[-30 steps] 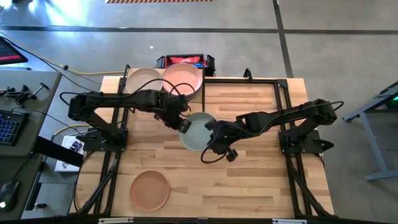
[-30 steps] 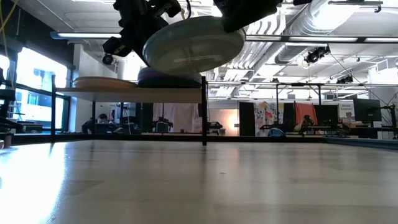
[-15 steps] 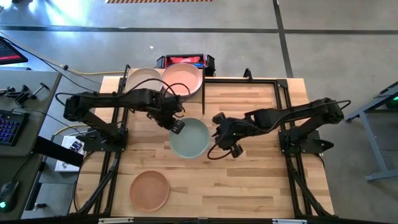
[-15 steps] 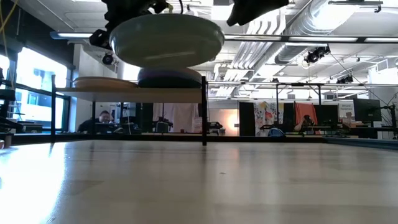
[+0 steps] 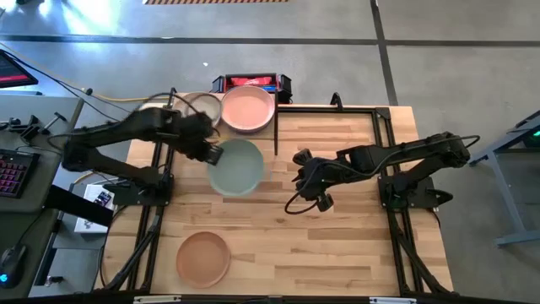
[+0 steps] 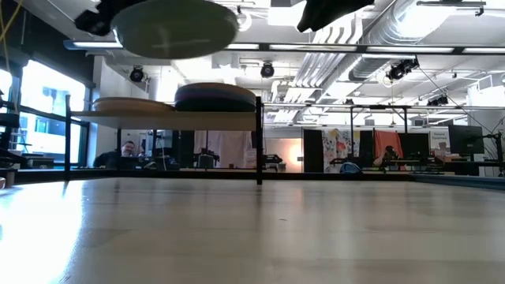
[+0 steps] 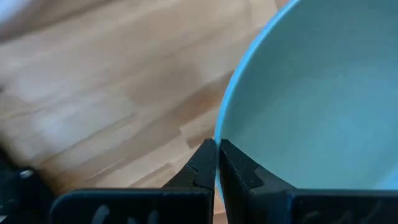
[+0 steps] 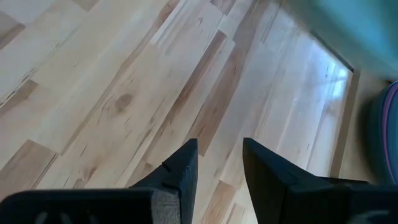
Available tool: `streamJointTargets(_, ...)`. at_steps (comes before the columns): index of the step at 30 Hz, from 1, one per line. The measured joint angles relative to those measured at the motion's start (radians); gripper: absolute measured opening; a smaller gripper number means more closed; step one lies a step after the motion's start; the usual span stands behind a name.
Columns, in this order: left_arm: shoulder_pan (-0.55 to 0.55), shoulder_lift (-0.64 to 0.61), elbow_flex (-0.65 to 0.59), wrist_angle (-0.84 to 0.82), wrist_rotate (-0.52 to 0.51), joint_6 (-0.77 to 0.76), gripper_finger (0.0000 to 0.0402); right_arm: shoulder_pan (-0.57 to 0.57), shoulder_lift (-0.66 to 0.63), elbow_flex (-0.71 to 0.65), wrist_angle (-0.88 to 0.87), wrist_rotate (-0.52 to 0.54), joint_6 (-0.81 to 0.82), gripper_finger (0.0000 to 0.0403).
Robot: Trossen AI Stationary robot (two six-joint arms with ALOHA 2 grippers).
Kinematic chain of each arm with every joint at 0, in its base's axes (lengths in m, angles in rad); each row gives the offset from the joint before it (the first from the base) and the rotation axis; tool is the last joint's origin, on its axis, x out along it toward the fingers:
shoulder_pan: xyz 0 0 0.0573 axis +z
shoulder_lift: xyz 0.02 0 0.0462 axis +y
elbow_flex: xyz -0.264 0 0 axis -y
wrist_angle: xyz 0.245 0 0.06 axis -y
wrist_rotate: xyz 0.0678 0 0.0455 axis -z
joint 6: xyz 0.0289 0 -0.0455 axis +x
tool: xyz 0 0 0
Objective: Place and stack plates onto a shelf
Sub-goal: Stack the light blue plate on top of the gray plate on the shelf
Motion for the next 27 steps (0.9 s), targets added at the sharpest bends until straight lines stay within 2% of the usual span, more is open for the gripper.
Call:
streamJointTargets(7, 0.107, -0.133, 0.0, -0.119, -0.121, -0.054, 0.0, 0.0, 0.001, 0.0, 0.0, 0.0, 0.0, 0.0106)
streamJointTargets(12, 0.227, -0.187, 0.0, -0.128, -0.231, -0.061, 0.0, 0.0, 0.001, 0.0, 0.006, -0.001, 0.043, 0.0106)
streamJointTargets(18, 0.399, -0.212, 0.0, -0.128, -0.284, -0.019, 0.0, 0.0, 0.002, 0.0, 0.005, -0.006, 0.078, 0.0106)
streamJointTargets(22, 0.501, -0.212, 0.0, -0.125, -0.357, 0.009, 0.0, 0.0, 0.002, 0.0, 0.003, -0.01, 0.121, 0.0106)
streamJointTargets(27, 0.607, -0.212, 0.0, -0.104, -0.366, 0.06, 0.0, 0.0, 0.002, 0.0, -0.018, -0.013, 0.144, 0.0106)
